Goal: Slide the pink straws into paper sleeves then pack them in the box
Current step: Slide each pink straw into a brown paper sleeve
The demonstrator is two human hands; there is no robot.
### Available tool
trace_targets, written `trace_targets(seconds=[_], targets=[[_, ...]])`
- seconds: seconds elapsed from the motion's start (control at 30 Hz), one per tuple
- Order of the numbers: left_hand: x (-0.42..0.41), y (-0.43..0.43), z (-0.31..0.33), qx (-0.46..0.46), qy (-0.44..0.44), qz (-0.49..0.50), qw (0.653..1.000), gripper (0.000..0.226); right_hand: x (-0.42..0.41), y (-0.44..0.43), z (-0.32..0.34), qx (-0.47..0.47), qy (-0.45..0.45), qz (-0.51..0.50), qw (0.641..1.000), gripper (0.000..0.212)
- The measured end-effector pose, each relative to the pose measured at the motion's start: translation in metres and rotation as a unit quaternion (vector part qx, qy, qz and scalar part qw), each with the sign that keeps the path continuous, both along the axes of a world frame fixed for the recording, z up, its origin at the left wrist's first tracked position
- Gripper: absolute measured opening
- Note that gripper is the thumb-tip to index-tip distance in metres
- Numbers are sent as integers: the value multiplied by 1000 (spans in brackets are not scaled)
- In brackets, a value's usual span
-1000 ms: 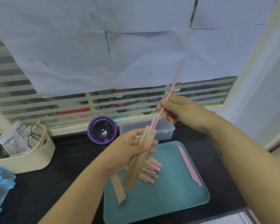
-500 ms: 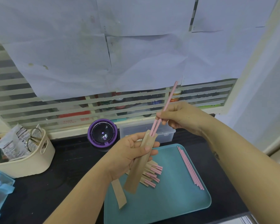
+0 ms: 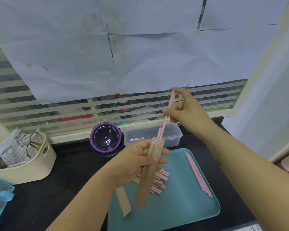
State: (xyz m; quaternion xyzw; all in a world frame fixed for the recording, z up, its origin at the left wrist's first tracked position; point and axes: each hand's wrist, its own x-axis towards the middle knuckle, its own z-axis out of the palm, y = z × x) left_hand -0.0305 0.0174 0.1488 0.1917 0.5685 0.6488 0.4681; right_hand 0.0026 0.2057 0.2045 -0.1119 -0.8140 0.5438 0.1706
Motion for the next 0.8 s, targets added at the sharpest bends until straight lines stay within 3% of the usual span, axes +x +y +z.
trace_targets(seconds=[0.37,0.6,0.8], targets=[[0,-1,-4,-6,5,-12,1000,43,-2,-8,-22,76,-58,5,995,57],[-2,-1,-7,-2,-14,4,1000,42,0,-11,-29,131,-68,23,989,34],[-4,2,-9,-21,-3,17,1000,40,2,-11,-33,149,-71,29,986,30]])
